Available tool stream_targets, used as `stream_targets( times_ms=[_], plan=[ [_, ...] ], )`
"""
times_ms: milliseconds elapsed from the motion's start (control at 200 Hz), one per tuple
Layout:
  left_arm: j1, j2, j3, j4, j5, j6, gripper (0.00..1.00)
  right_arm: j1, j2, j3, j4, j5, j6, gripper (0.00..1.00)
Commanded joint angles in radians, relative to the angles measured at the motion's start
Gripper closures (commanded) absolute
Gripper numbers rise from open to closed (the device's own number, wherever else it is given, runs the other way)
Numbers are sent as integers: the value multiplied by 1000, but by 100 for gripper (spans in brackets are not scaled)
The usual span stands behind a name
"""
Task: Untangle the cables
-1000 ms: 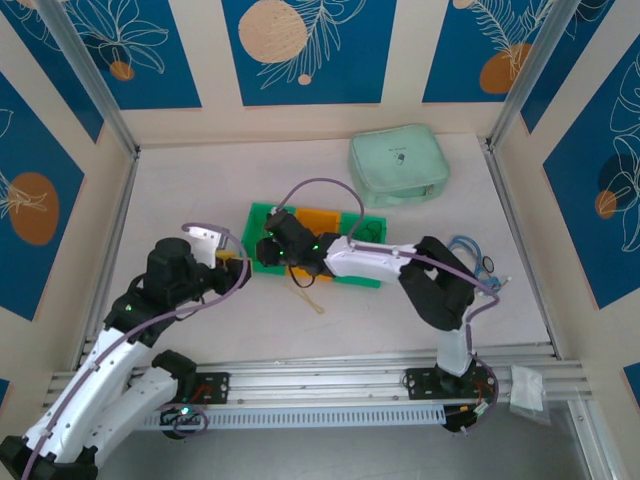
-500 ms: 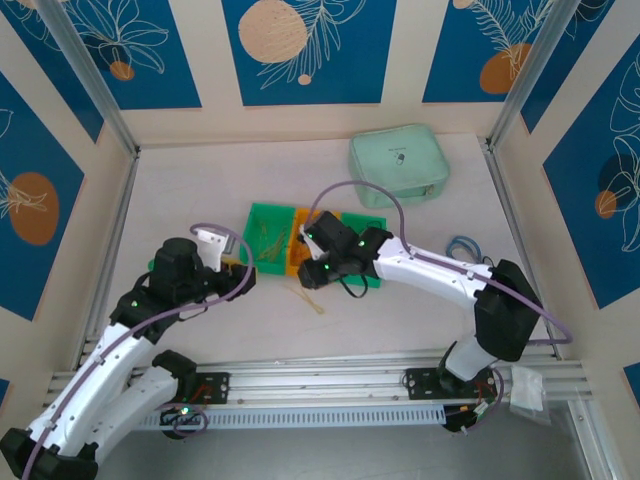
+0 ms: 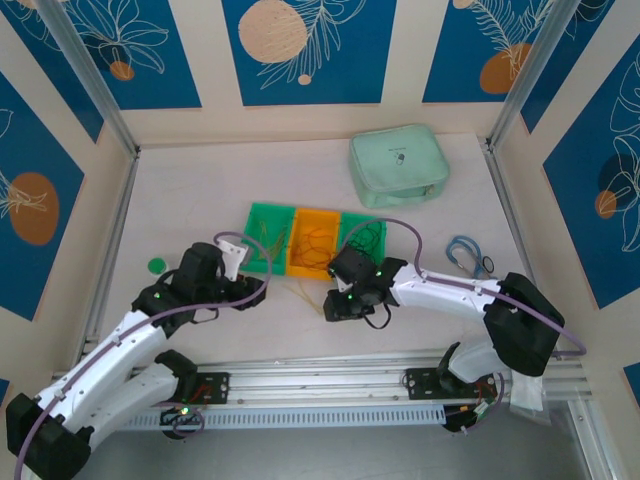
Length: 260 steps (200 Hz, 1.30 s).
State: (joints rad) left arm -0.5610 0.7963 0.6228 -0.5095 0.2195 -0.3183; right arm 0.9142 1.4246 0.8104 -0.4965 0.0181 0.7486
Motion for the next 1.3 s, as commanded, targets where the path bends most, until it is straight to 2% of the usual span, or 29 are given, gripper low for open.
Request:
stream_targets(
  times_ms=[0, 385, 1296],
  plan=[
    [-19, 4, -7, 23, -27, -18, 49, 8, 3, -34, 116, -8, 87, 70],
    [-27, 3, -5, 14, -38, -11, 49, 9, 82, -52, 225, -9, 142, 69],
    [-27, -2, -10, 10, -40, -4, 49, 15, 169, -56, 298, 31, 182, 70]
  ],
)
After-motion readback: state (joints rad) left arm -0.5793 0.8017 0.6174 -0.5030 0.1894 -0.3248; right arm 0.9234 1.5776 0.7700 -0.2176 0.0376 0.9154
